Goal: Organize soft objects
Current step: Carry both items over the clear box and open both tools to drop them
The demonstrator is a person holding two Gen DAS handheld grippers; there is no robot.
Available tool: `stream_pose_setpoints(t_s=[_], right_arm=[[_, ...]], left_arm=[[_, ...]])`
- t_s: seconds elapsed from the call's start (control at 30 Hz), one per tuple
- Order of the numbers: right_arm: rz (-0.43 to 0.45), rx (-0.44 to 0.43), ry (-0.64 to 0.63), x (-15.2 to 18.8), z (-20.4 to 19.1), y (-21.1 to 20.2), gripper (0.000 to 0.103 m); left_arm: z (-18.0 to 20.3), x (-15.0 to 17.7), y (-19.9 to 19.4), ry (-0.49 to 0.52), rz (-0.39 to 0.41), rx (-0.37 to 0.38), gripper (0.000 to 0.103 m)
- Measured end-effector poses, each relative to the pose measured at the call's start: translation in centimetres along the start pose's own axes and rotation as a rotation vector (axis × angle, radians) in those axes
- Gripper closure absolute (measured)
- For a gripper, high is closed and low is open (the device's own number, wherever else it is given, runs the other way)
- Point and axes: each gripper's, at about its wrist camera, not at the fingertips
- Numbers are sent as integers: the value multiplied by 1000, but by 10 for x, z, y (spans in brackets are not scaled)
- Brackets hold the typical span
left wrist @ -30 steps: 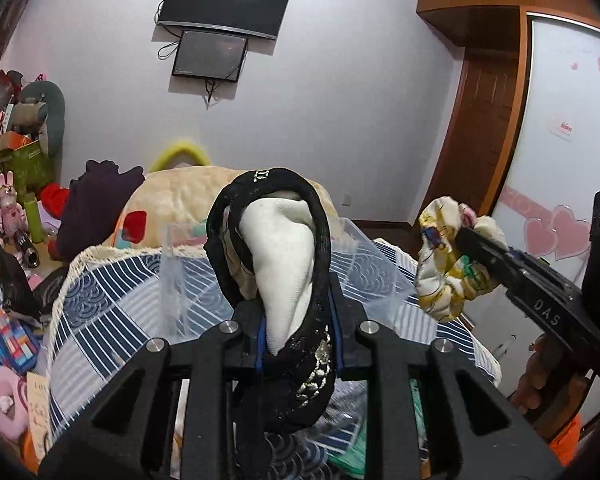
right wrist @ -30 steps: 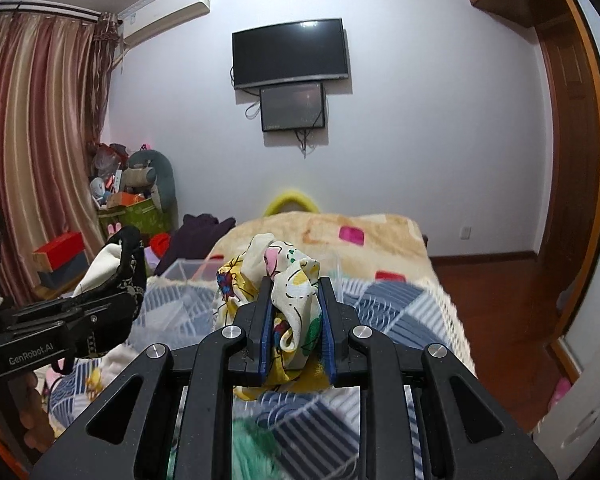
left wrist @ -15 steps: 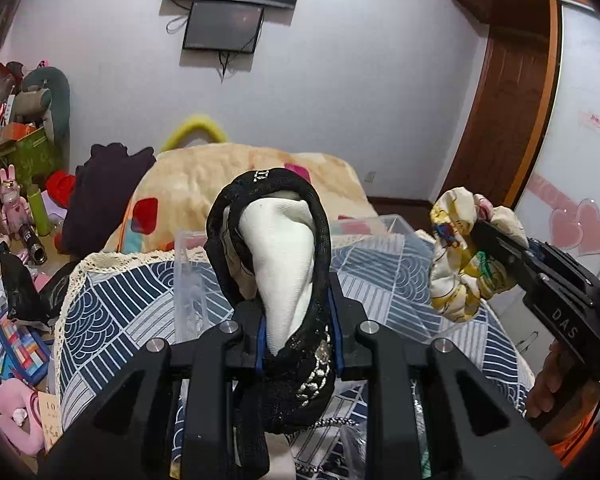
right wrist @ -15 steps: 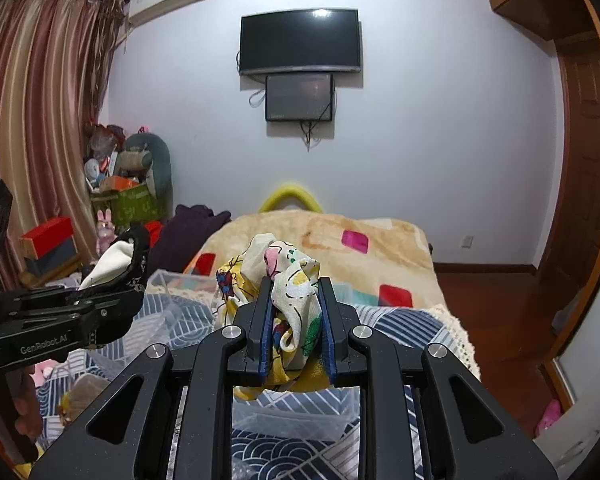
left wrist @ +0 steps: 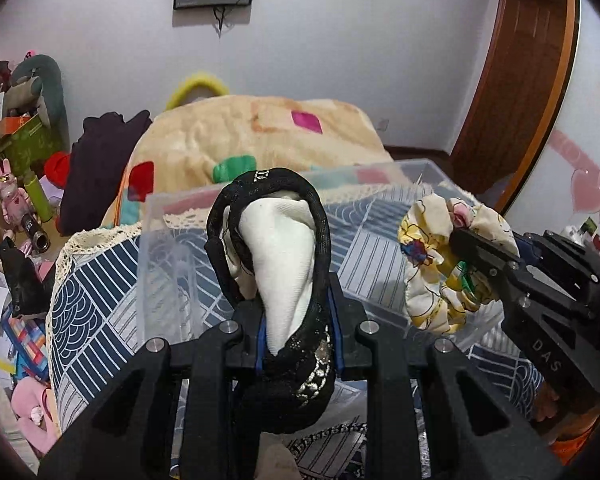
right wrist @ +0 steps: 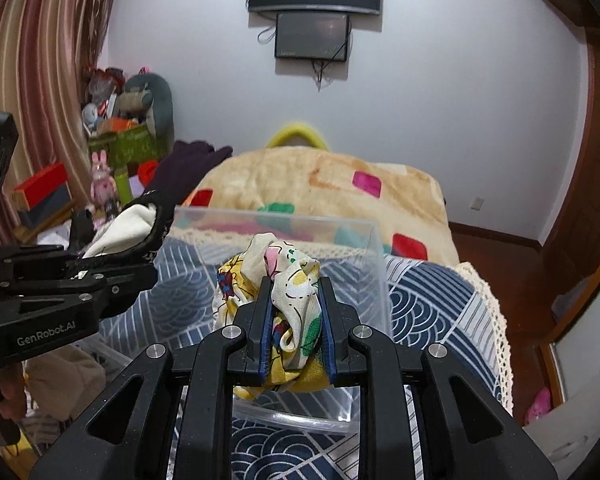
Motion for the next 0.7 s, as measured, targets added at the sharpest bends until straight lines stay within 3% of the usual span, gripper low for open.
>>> stream_pose_setpoints(t_s=[0.17, 0.33, 0.4, 0.57, 0.7], right_arm=[[-42, 0, -25, 1, -2, 5, 84], [-52, -13, -29, 0, -2, 5, 80], [-53, -19, -30, -1, -3, 3, 74], [-15, -19, -23, -1, -2, -8, 47], [30, -9, -21, 1, 0, -25, 44]], left_arm=[[0, 2, 6, 2, -30, -6, 77], [-5, 3, 4, -14, -35, 23, 62], [-5, 4, -2, -13, -32, 29, 56], [-3, 5, -22, -7, -4, 41, 48], [-5, 7, -46, -10, 44, 30, 38]])
Point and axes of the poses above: each gripper's, at about its wrist camera, not at the fingertips, and y roughly the way its jaws point, z to its right, x to its underside, and after that the axes turned 8 degrees about y, right-handed
